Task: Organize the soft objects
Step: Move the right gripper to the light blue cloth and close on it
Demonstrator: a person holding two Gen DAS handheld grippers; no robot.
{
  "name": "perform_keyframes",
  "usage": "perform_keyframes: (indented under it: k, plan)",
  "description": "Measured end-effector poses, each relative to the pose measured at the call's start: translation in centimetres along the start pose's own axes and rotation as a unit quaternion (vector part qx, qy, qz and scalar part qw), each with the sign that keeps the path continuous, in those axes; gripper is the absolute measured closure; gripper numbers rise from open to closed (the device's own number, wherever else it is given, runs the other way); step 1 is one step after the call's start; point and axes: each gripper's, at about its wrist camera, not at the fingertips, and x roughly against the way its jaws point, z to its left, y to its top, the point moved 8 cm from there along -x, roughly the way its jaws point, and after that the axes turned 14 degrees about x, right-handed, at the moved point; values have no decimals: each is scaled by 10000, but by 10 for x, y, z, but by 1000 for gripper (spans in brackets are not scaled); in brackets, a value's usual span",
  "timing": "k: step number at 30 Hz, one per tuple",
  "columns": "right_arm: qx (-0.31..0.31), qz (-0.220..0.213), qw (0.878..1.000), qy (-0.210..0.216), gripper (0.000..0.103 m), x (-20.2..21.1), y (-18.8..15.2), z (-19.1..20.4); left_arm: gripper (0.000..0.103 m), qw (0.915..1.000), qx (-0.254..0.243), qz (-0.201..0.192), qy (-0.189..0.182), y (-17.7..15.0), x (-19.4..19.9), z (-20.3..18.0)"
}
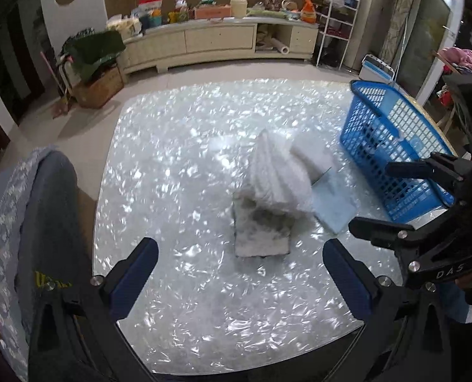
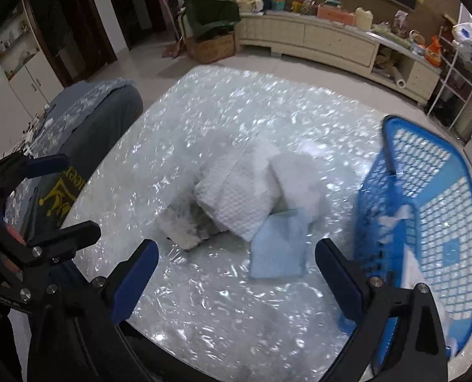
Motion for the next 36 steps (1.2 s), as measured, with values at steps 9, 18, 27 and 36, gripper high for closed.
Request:
perform_keyframes:
  k: [9, 18, 27, 36]
  plan:
    - [-177, 526, 9984, -61, 9, -48, -14, -3, 0, 9996, 108, 234, -137, 0, -36, 3]
    - [-489, 846, 9945, -386, 17, -85, -30, -30, 0, 9986, 2, 479, -225, 1, -74, -9]
    - [-570, 1144, 9907, -466, 32, -117, -37, -47, 0, 9980, -129, 565, -236, 6, -97, -14]
    - [-597, 1049, 9924, -255, 72, -128, -37, -49, 0, 9979, -55, 602, -230, 9, -106, -9]
